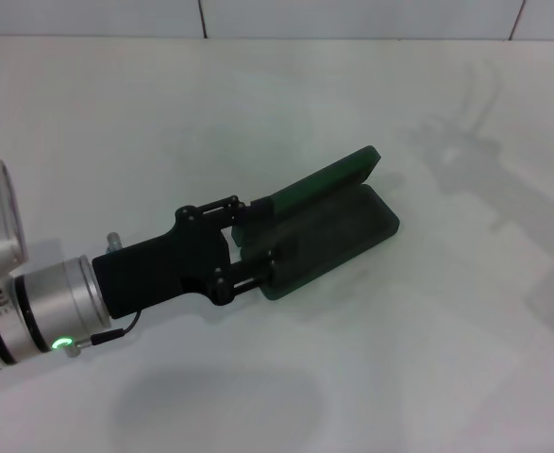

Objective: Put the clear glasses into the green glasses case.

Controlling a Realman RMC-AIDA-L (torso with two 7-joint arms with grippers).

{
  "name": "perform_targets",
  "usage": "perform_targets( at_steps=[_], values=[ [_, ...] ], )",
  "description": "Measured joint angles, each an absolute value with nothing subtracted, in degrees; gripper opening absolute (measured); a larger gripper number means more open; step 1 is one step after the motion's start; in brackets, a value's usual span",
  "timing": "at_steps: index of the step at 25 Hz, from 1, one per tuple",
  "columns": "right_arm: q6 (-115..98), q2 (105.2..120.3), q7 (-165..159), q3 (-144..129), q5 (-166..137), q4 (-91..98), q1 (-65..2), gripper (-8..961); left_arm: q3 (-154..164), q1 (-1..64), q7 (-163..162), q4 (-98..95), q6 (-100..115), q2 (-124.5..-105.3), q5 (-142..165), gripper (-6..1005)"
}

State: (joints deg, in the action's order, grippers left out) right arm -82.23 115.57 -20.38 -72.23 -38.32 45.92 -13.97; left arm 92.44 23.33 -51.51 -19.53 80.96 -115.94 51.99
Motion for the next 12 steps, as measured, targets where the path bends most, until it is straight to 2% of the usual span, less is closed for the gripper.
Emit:
perform_targets(
  at_steps=[6, 12],
  values=[
    [-83.4, 115.57, -20.3, -72.7, -38.4, 45.6, -14.0, 127, 88.6, 23.2, -47.3, -18.8, 74.2, -118.5, 52.1, 591],
    [-84.9, 115.58, -20.2, -72.7, -38.4, 45.4, -13.5, 127, 88.4, 23.1, -44.7, -18.5, 66.9, -119.41, 52.0, 590]
  ],
)
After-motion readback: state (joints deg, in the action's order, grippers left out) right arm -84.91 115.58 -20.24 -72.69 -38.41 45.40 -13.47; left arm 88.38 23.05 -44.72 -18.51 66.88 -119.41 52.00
